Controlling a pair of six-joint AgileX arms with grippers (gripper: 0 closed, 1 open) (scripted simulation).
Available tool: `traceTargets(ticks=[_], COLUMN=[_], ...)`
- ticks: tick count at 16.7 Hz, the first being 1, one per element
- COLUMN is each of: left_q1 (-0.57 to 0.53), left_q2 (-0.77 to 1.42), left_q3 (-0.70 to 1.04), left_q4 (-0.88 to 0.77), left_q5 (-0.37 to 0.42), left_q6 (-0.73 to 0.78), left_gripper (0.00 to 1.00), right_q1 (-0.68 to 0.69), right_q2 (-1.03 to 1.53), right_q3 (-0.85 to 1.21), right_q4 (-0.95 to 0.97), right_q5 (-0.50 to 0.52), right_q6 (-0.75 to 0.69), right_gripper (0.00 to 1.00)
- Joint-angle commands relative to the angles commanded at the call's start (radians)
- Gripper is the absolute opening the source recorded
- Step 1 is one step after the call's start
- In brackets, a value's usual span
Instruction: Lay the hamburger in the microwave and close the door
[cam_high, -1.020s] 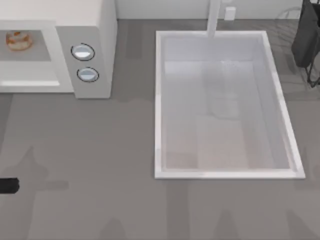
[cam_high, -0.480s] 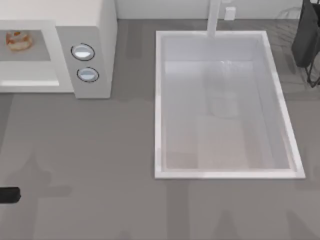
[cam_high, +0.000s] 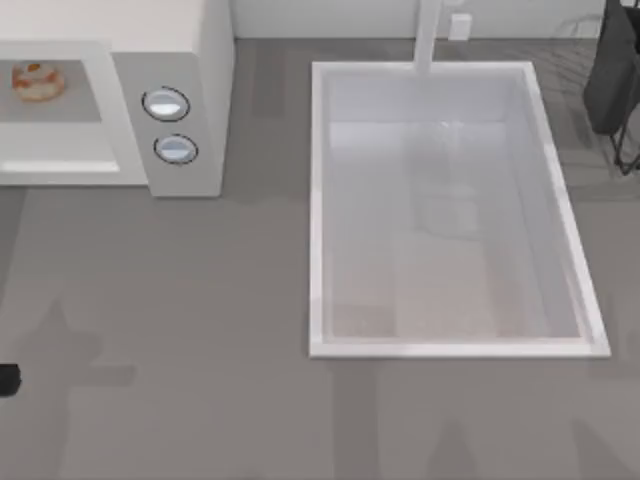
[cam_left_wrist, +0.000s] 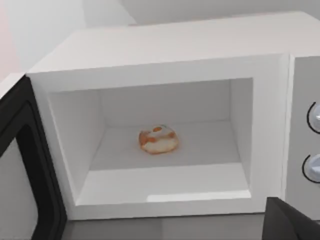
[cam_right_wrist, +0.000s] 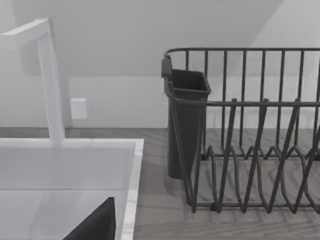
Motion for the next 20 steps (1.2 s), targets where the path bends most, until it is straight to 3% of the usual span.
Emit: traceTargets(ticks=[5,14,17,20], left_q1=[0.319,0.990,1.148,1.238], left_q2=[0.353,1.268,1.519,1.687], left_q3=[0.262,0.827,0.973,1.076], left_q4=[-0.103,-0.318,-0.371,-0.407], left_q5=[0.196,0.657,0.787,0.883], left_q6=[0.225,0.651,0.743,0.803], left_gripper=[0.00,0.00,0.00,0.00], right_q1=[0.000,0.000,0.000,0.000], right_q2=[0.000,0.000,0.000,0.000], right_q3=[0.000,0.000,0.000,0.000], right_q4=[0.000,0.000,0.000,0.000], right_q5=[0.000,0.000,0.000,0.000], right_q6=[0.000,0.000,0.000,0.000], right_gripper=[1.00,1.00,1.00,1.00])
